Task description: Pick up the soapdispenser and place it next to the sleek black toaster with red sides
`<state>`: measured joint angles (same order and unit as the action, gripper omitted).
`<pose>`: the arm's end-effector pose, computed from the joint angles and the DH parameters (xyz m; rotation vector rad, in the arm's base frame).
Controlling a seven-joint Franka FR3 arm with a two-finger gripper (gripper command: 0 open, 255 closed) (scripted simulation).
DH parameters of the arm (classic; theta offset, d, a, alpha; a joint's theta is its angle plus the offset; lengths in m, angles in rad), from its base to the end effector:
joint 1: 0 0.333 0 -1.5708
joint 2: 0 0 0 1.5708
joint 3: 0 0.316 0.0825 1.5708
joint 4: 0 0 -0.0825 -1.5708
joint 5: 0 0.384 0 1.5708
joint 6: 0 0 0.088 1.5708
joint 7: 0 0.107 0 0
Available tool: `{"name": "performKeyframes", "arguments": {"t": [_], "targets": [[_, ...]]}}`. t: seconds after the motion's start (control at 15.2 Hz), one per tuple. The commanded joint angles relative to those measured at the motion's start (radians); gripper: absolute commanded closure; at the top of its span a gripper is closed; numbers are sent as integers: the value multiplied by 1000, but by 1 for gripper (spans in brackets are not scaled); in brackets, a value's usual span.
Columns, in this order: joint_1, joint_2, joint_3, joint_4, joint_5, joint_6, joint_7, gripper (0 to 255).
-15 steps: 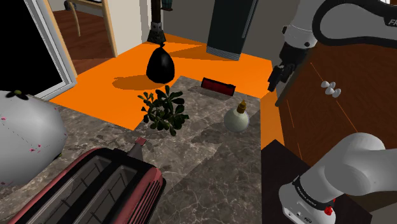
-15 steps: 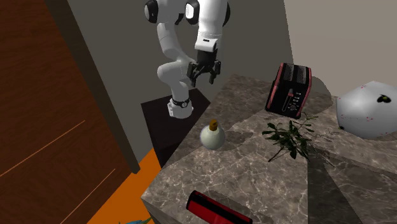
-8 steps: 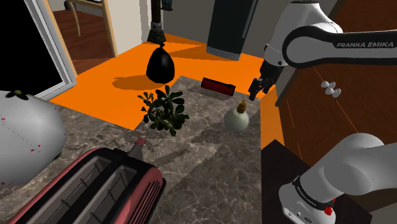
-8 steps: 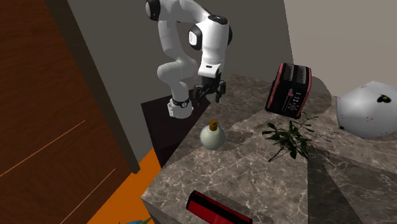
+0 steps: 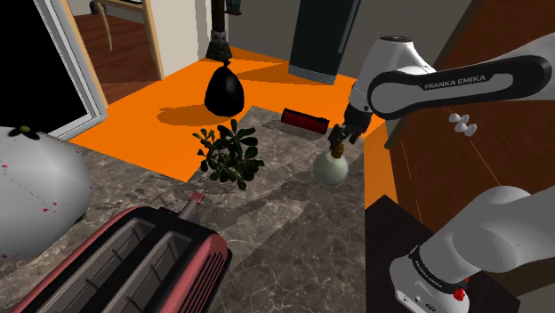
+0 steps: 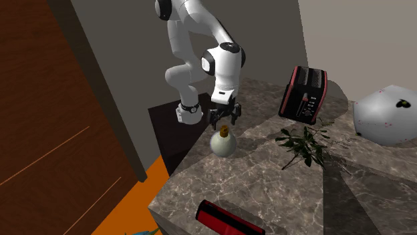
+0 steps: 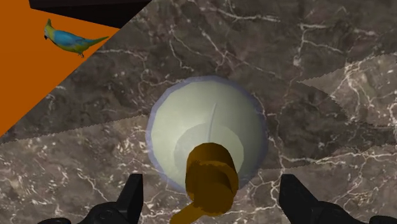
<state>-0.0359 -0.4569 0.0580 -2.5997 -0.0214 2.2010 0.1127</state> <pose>0.3962 0.0077 0.4125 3.0981 -0.1297 0.0931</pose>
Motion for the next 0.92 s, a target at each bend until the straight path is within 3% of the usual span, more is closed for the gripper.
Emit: {"name": "performKeyframes", "arguments": {"t": [0.0, 0.26, 0.73, 0.79, 0.86], "targets": [[0, 23, 2, -13, 0, 38, 5, 0], [-2, 56, 3, -38, -3, 95, 7, 0], [-2, 56, 3, -38, -3, 95, 7, 0], [-2, 56, 3, -38, -3, 95, 7, 255], [-2, 56, 3, -38, -3, 95, 7, 255]]}}
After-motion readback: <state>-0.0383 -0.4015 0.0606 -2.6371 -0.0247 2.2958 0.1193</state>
